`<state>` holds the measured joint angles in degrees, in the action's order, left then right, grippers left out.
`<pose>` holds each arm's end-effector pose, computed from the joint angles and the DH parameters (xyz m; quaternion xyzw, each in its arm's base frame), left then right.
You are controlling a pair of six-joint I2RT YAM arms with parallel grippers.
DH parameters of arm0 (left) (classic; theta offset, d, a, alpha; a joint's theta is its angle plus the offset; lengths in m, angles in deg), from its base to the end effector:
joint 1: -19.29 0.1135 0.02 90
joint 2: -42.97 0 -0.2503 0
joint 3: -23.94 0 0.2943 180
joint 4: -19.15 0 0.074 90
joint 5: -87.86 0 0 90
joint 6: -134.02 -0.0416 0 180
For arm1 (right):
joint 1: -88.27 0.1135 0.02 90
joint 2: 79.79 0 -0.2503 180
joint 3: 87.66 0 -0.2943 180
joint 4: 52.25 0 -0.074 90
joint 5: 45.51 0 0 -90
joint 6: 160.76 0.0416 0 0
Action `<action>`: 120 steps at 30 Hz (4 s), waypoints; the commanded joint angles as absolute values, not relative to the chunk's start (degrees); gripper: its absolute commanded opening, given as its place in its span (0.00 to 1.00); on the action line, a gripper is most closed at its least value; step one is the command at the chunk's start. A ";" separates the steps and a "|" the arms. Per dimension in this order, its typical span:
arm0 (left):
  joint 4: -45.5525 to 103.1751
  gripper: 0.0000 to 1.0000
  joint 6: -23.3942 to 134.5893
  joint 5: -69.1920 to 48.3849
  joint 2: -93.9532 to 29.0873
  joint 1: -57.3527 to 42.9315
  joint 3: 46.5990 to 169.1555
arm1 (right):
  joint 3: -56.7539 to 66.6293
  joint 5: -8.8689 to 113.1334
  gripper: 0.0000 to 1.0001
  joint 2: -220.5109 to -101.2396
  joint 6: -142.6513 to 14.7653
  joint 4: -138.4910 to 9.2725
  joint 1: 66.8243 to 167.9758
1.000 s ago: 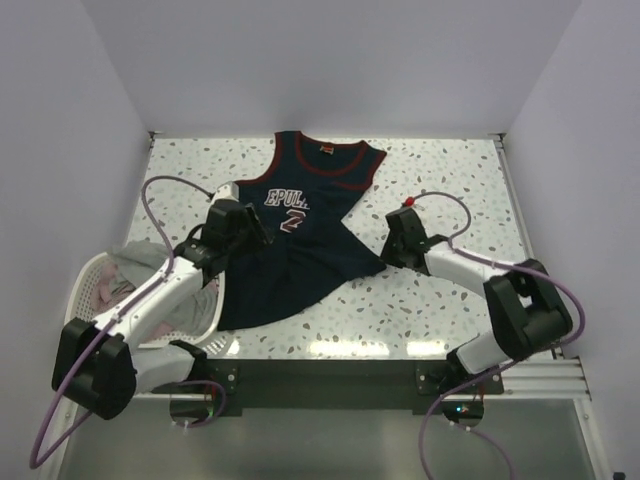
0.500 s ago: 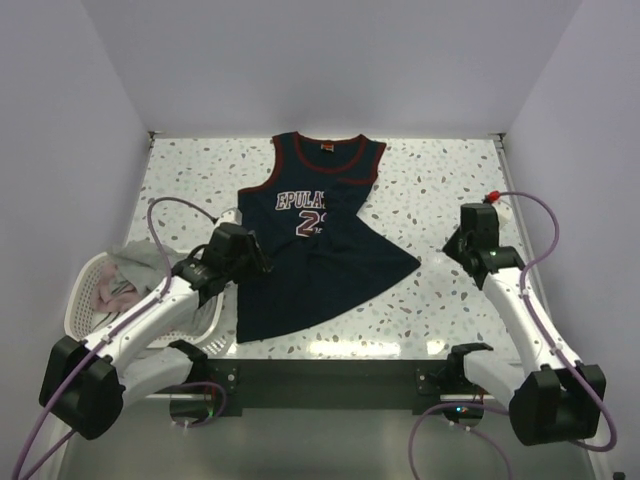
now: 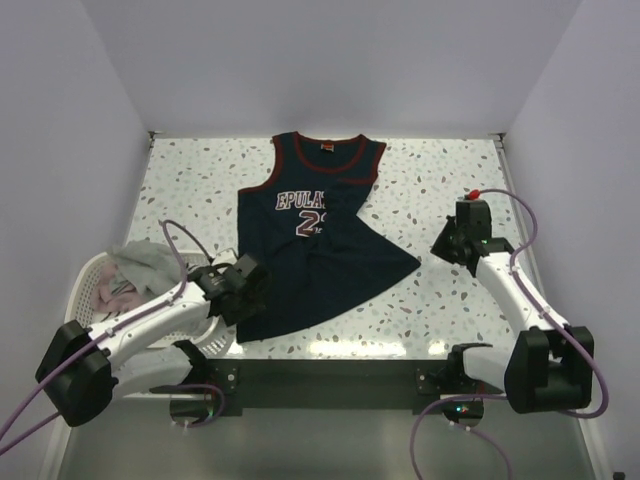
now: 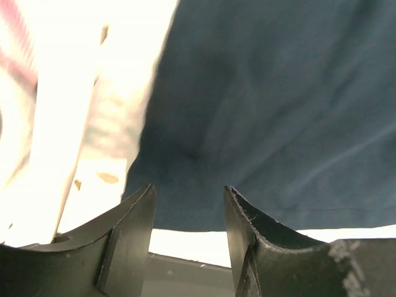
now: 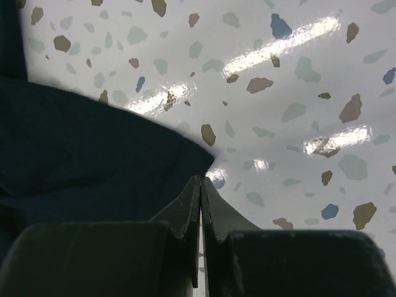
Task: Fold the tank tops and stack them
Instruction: Flatten the tank top out
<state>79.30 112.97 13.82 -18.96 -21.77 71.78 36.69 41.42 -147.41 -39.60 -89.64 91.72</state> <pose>0.1724 -0.1350 0.1530 -0.2549 0.9475 -0.0324 0.1905 0.2875 0.0151 0.1962 0.2335 0.9079 0.0793 0.3389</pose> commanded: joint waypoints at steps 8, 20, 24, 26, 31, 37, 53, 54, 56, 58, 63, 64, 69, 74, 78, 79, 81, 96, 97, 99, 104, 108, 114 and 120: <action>88.48 0.53 126.45 19.13 -21.34 -25.97 71.13 | 37.77 46.60 0.12 -153.09 -41.23 -81.94 95.83; 89.10 0.54 126.99 19.83 -33.47 -25.89 74.12 | 37.33 45.99 0.22 -157.22 -42.28 -80.10 96.01; 84.80 0.47 123.39 18.78 -39.72 -25.89 74.90 | 37.68 44.67 0.22 -158.89 -42.11 -80.19 96.09; 83.39 0.46 121.72 18.78 -42.54 -25.97 76.30 | 37.77 43.80 0.25 -159.68 -42.19 -80.01 96.01; 81.37 0.46 118.91 20.44 -43.86 -25.63 78.68 | 37.60 42.30 0.32 -162.49 -42.19 -79.22 96.01; 78.39 0.45 112.49 20.71 -45.45 -20.63 80.97 | 36.28 40.01 0.41 -165.66 -42.54 -79.31 96.18; 68.71 0.44 100.80 16.50 -46.76 -16.13 83.17 | 31.10 32.47 0.00 -170.94 -40.87 -83.69 101.11; 68.10 0.44 100.36 15.45 -46.85 -16.04 83.17 | 29.52 31.84 0.00 -170.85 -41.05 -84.40 99.80; 65.99 0.44 99.48 14.13 -46.94 -16.13 82.73 | 28.28 32.36 0.00 -170.41 -41.05 -85.54 97.51; 63.54 0.44 98.60 11.93 -46.59 -16.22 82.29 | 26.09 31.84 0.00 -170.32 -41.23 -87.12 94.26; 57.56 0.47 96.93 7.09 -43.52 -17.44 78.96 | 23.80 32.97 0.00 -169.18 -41.49 -88.18 88.46; 57.11 0.49 96.49 6.91 -41.86 -17.71 77.99 | 23.71 33.50 0.00 -169.09 -41.58 -88.27 88.36; 62.00 0.62 96.40 9.18 -37.63 -18.24 77.98 | 26.51 40.87 0.05 -167.08 -43.07 -85.03 89.06; 73.79 0.72 100.26 15.34 -35.17 -18.33 81.41 | 29.49 36.42 0.25 -166.02 -44.65 -85.55 94.24; 78.11 0.80 102.73 16.76 -30.78 -18.15 81.15 | 32.40 37.02 0.31 -166.54 -44.65 -84.05 94.86; 78.11 0.80 102.73 16.49 -29.29 -18.15 80.89 | 32.84 37.28 0.32 -166.54 -44.65 -83.36 94.86; 78.03 0.81 102.91 15.44 -28.05 -18.24 80.54 | 34.34 38.69 0.38 -166.28 -44.65 -82.39 95.13; 74.16 0.81 102.64 10.16 -25.06 -18.15 76.66 | 38.74 37.11 0.49 -158.19 -43.86 -81.15 98.12; 74.07 0.81 102.73 10.25 -25.05 -18.24 76.67 | 38.65 37.02 0.49 -158.19 -43.95 -81.24 98.38; 74.07 0.81 102.73 10.16 -24.79 -18.24 76.49 | 39.17 37.55 0.49 -158.54 -44.13 -80.63 98.73; 74.07 0.81 103.08 9.99 -24.26 -18.24 75.70 | 39.45 37.82 0.49 -160.56 -43.78 -79.66 100.22; 73.89 0.81 103.34 9.55 -23.82 -18.15 75.35 | 36.89 35.88 0.49 -165.04 -44.04 -80.97 101.45; 73.80 0.81 103.17 9.20 -23.73 -18.24 75.52 | 36.98 36.05 0.42 -168.65 -43.60 -79.83 101.98; 73.28 0.81 103.08 8.67 -23.74 -18.24 74.91 | 34.96 34.57 0.00 -167.08 -43.86 -83.07 101.98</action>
